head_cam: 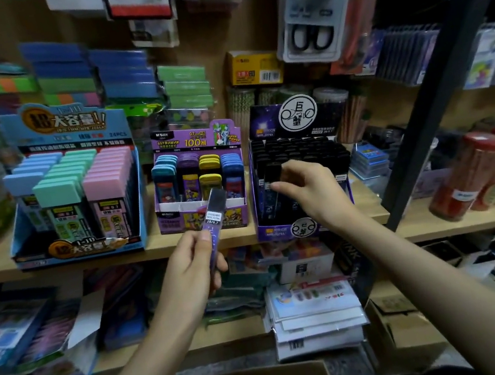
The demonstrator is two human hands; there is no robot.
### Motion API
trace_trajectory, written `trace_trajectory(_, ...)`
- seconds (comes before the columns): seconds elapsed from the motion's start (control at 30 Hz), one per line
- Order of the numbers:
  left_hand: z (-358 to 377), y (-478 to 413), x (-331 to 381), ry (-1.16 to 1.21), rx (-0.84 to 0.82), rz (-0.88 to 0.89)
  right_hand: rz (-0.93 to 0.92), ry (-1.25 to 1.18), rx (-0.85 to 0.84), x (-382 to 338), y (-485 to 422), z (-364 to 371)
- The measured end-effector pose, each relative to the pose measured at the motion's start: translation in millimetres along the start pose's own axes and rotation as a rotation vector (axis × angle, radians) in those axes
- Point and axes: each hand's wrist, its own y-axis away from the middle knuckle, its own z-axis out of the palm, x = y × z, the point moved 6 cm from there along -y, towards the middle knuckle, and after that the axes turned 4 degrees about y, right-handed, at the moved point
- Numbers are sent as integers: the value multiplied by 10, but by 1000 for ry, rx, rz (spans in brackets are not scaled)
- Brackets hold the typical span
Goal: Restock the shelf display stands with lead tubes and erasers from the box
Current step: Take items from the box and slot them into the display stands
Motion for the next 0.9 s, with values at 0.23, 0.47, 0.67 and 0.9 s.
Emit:
trace_trajectory(0.23, 69, -21, -9, 13, -14, 31, 97, 140, 9, 7, -93, 86)
trace_trajectory(0.47, 298, -44, 50, 86, -64, 77, 95, 443, -55, -5, -3, 26)
trace_trajectory(0.67, 522, -47, 197, 148, -119, 137, 91, -369, -103, -349, 275, -52)
trace_trajectory(0.9, 730, -184, 344, -201, -178, 318, 68, -455, 44, -360, 183, -435)
